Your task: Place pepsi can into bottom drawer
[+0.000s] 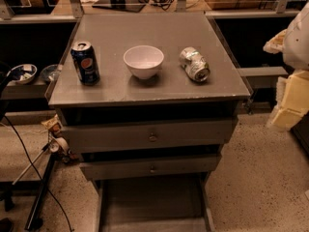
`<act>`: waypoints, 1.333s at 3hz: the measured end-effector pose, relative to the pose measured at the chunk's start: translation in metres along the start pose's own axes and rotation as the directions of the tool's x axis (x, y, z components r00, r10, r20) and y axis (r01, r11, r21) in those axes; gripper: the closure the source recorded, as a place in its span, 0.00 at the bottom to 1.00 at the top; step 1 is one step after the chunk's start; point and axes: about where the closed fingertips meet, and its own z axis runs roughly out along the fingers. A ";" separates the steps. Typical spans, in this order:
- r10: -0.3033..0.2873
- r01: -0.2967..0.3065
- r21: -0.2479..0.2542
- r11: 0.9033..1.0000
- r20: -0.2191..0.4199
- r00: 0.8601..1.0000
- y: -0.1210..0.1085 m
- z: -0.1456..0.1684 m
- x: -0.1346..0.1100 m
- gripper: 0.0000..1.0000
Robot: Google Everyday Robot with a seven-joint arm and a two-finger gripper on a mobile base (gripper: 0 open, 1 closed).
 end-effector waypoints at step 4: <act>-0.007 0.007 0.001 1.000 0.120 0.993 -0.019 0.014 -0.035 0.00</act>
Offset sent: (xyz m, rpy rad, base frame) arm 0.0051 0.0117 -0.0029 0.0486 -0.0078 0.0070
